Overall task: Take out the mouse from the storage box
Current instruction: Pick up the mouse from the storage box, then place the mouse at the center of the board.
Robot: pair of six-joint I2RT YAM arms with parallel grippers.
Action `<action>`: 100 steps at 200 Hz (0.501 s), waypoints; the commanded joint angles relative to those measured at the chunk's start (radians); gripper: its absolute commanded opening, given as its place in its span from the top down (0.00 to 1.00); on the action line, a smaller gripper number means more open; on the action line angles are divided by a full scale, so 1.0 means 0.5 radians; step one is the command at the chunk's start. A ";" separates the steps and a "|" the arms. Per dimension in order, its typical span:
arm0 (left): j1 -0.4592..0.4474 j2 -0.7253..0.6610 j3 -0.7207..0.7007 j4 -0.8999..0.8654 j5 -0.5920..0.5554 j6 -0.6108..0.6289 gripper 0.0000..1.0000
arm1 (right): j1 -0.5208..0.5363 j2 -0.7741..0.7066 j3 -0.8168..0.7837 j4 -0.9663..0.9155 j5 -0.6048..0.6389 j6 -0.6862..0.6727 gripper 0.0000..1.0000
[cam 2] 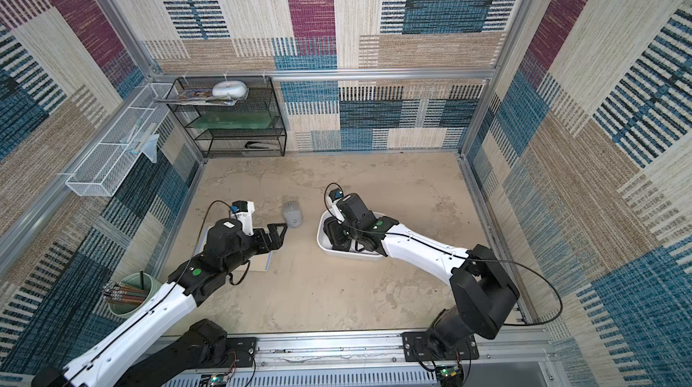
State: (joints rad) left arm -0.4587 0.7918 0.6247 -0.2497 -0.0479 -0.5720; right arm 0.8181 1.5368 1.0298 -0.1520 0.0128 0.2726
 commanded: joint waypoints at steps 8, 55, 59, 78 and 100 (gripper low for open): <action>0.031 -0.287 -0.025 -0.330 -0.322 0.061 0.03 | 0.138 0.182 0.177 -0.039 -0.031 0.054 0.41; 0.031 -0.608 -0.074 -0.369 -0.512 -0.035 0.02 | 0.353 0.571 0.476 -0.064 -0.024 0.064 0.41; 0.032 -0.630 -0.077 -0.369 -0.527 -0.043 0.02 | 0.367 0.601 0.506 -0.079 -0.020 0.063 0.41; 0.032 -0.728 -0.122 -0.334 -0.549 -0.070 0.02 | 0.407 0.747 0.625 -0.109 -0.013 0.058 0.40; 0.031 -0.758 -0.142 -0.338 -0.557 -0.085 0.02 | 0.419 0.903 0.741 -0.161 0.004 0.073 0.40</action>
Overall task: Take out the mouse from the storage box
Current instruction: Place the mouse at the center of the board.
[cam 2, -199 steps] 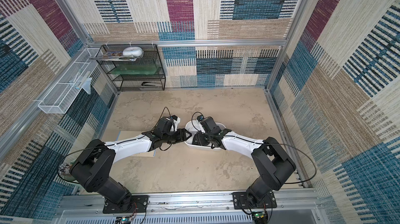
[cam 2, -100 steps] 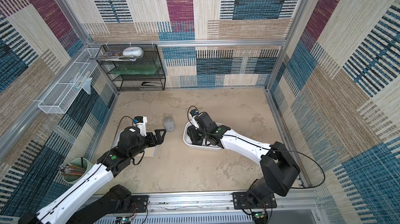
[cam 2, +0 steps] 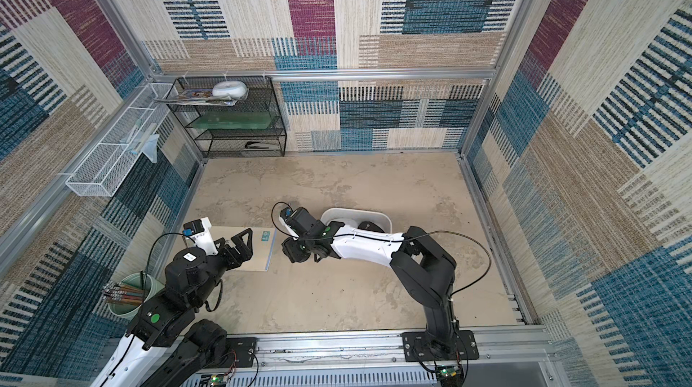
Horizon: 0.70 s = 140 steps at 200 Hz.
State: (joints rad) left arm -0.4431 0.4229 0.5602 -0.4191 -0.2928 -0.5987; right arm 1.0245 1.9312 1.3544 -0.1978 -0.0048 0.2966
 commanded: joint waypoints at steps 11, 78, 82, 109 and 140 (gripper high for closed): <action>0.002 -0.012 -0.024 0.003 -0.047 -0.037 0.02 | 0.013 0.160 0.101 -0.049 0.040 0.024 0.39; 0.000 0.093 -0.026 0.067 0.018 -0.038 0.02 | 0.024 0.353 0.182 -0.088 0.062 0.033 0.27; 0.001 0.108 -0.022 0.071 0.024 -0.035 0.02 | 0.025 0.353 0.180 -0.084 0.062 0.033 0.26; 0.002 0.181 -0.015 0.086 0.056 -0.044 0.02 | 0.024 0.298 0.143 -0.070 0.080 0.034 0.15; 0.000 0.272 0.012 0.113 0.124 -0.054 0.01 | 0.023 0.067 0.032 -0.053 0.155 0.022 0.15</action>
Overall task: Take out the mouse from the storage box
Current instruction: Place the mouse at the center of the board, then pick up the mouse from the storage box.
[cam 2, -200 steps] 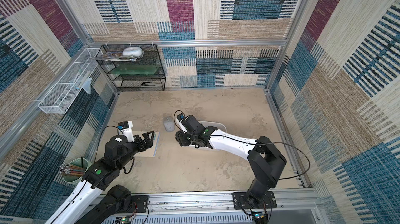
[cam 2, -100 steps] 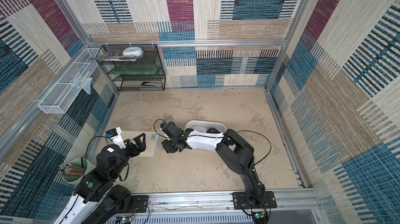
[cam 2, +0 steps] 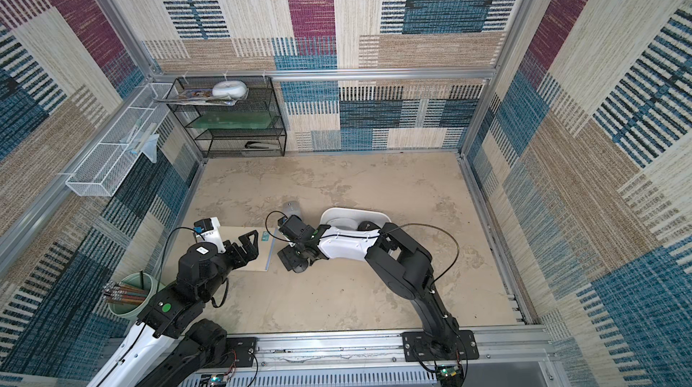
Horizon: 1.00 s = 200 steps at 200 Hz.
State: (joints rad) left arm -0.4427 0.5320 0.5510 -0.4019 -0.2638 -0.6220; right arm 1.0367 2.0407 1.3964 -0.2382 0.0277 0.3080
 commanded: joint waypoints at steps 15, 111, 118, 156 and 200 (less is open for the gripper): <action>-0.001 0.144 0.070 0.117 0.172 0.009 0.01 | -0.004 -0.321 -0.141 0.022 0.184 0.000 0.15; -0.097 0.963 0.527 0.257 0.806 0.183 0.04 | -0.089 -1.124 -0.809 0.235 0.498 0.050 0.13; -0.131 1.044 0.594 0.239 0.833 0.221 0.04 | -0.137 -1.214 -0.868 0.244 0.505 0.062 0.13; -0.387 1.557 0.950 0.183 0.871 0.462 0.04 | -0.467 -1.671 -1.202 0.234 0.621 0.209 0.11; -0.706 2.202 1.494 -0.105 0.683 0.934 0.03 | -0.883 -1.997 -1.566 0.322 0.479 0.426 0.11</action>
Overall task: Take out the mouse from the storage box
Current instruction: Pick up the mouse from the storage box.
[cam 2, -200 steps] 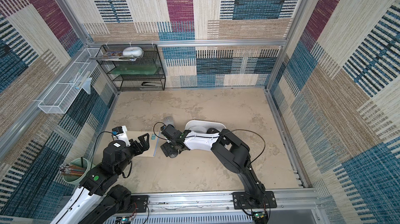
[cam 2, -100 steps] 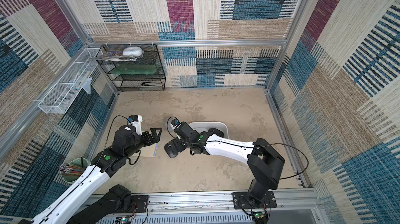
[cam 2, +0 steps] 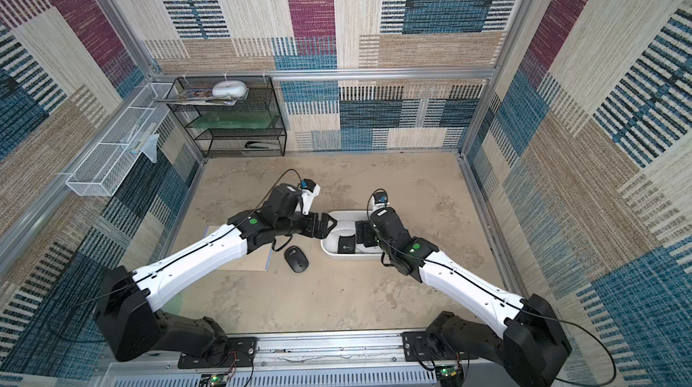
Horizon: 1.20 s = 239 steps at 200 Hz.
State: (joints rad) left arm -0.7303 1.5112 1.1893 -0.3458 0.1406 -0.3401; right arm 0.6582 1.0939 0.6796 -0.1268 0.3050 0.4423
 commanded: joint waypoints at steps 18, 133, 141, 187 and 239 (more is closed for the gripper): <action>-0.245 0.494 0.456 -0.415 -0.246 0.555 0.04 | -0.235 -0.165 -0.254 0.173 -0.139 0.204 0.11; -0.348 1.203 0.947 -0.590 -0.849 0.825 0.10 | -0.374 -0.351 -0.659 0.531 -0.236 0.158 0.10; -0.349 1.240 0.976 -0.594 -0.904 0.824 0.11 | -0.375 -0.352 -0.666 0.542 -0.244 0.161 0.10; -0.347 1.375 1.074 -0.583 -1.068 0.809 0.22 | -0.376 -0.350 -0.697 0.609 -0.296 0.144 0.10; -0.335 1.469 1.111 -0.586 -1.111 0.821 0.33 | -0.378 -0.343 -0.712 0.642 -0.316 0.134 0.10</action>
State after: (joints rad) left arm -0.9005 2.2284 1.7382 -0.6167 -0.3908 0.0658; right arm 0.4698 0.9207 0.3267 0.1551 0.1551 0.5205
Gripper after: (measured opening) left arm 0.679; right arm 0.898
